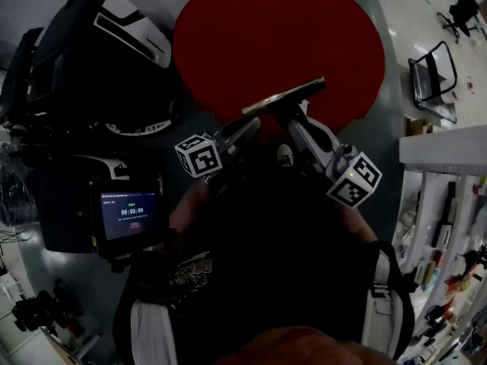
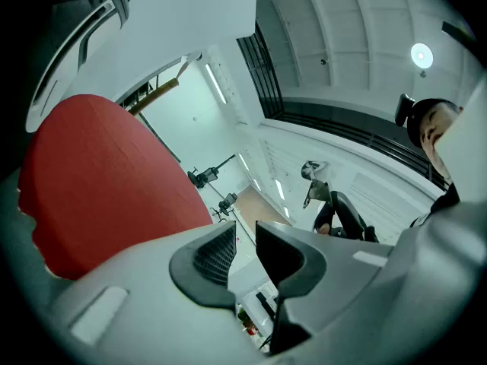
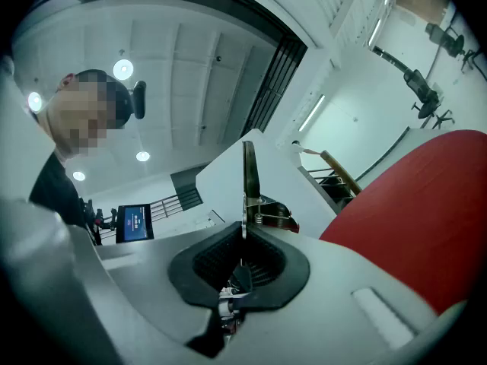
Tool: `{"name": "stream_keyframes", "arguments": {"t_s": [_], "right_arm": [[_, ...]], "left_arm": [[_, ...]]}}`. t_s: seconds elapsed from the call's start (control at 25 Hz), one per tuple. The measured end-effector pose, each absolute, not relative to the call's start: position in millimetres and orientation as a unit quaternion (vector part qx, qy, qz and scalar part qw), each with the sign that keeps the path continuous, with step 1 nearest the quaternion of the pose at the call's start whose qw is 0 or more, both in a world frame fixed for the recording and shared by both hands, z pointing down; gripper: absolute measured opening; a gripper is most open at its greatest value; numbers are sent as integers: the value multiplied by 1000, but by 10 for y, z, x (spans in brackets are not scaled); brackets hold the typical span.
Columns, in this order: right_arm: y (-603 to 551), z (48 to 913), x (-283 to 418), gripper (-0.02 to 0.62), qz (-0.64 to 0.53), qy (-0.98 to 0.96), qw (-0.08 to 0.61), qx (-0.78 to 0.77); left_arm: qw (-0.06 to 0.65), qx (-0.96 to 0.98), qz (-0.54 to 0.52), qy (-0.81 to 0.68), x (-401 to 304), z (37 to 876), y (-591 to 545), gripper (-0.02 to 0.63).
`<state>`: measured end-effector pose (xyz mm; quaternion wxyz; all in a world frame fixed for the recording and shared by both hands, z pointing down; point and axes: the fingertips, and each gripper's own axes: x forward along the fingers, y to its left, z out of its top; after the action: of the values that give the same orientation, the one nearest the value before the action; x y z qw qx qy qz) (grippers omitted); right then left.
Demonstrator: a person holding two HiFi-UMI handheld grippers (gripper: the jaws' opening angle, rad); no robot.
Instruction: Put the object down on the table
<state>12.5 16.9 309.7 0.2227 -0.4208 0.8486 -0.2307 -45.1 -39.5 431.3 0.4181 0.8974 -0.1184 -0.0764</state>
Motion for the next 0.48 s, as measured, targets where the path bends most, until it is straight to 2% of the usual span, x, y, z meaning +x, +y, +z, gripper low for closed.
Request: {"name": "stream_keyframes", "arguments": {"t_s": [0.48], "right_arm": [[219, 3094, 149, 5, -234, 844, 219, -429]], "left_arm": [[414, 901, -70, -111, -405, 4269, -324, 91]]}}
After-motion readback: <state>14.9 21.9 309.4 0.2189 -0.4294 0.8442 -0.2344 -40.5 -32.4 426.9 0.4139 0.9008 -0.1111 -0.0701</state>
